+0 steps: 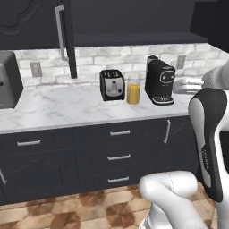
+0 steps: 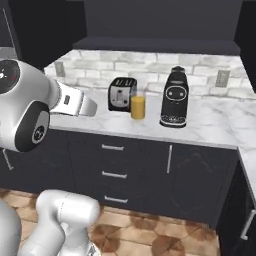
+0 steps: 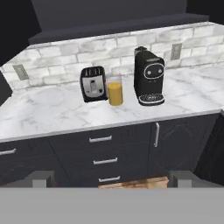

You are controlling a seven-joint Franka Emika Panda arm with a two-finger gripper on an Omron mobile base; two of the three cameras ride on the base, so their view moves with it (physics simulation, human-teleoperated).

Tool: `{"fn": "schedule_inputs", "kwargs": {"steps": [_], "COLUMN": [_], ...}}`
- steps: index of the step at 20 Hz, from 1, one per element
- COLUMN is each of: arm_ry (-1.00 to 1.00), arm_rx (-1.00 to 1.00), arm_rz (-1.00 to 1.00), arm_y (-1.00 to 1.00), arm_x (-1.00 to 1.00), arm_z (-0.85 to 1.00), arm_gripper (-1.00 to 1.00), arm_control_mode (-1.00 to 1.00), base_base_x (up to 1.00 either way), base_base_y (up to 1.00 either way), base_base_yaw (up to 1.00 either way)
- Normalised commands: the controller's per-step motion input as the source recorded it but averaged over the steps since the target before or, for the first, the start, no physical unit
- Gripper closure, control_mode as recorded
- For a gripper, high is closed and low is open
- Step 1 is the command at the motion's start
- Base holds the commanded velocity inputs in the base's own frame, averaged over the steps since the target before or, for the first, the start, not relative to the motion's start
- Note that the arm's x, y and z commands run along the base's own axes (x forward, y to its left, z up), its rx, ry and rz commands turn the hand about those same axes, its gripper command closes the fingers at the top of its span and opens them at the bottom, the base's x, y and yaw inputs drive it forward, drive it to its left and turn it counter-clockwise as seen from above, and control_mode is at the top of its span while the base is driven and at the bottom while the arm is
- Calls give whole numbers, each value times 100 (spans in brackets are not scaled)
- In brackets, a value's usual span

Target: There is a tray on the dining counter. Grab the cup, mug, and pitcher and place them on the tray. The pitcher may be placed next to the tray if it cannot fit the tray.

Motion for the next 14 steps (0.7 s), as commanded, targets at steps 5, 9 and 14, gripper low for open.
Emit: {"fn": "schedule_inputs", "kwargs": {"steps": [5, 9, 14], "arm_ry": [0, 0, 0], "arm_rx": [0, 0, 0], "arm_rz": [0, 0, 0], "arm_y": [0, 0, 0], "arm_x": [0, 0, 0], "arm_z": [0, 0, 0], "arm_gripper": [-100, -100, -100], "arm_control_mode": [100, 100, 100], "base_base_x": [100, 96, 69], "base_base_y": [-1, -6, -14], "base_base_yaw": [0, 0, 0]}}
